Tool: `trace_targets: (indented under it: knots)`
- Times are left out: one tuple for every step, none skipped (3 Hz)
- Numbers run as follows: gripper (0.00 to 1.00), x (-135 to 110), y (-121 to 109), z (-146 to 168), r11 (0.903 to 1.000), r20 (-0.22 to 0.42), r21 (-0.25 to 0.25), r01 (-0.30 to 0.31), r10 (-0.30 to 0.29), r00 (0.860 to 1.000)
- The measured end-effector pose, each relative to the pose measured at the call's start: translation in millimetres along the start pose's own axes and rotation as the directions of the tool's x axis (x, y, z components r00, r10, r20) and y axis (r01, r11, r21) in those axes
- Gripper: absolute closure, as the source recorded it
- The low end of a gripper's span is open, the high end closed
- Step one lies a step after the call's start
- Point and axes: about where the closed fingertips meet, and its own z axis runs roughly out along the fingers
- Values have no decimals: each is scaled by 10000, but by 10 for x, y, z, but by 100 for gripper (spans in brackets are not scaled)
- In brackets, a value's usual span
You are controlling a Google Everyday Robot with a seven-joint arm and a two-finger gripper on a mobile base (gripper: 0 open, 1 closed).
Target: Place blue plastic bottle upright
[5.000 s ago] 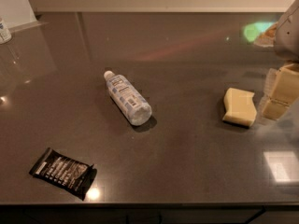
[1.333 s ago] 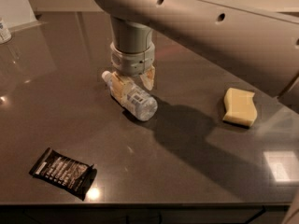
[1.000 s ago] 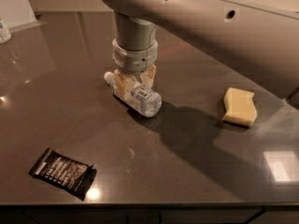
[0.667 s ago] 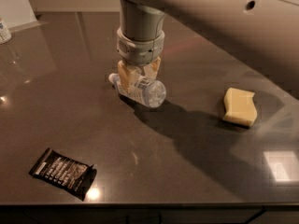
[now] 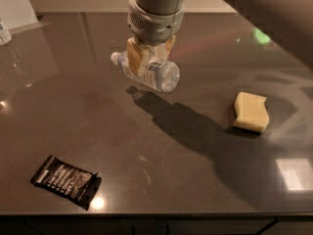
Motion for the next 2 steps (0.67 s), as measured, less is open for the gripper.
trace_targets:
  knots:
    - [100,-79,-40,-294,9992,754,31,398,-400,9964]
    - [100,-79,-39,-294,9992,756,31,399,-400,9963]
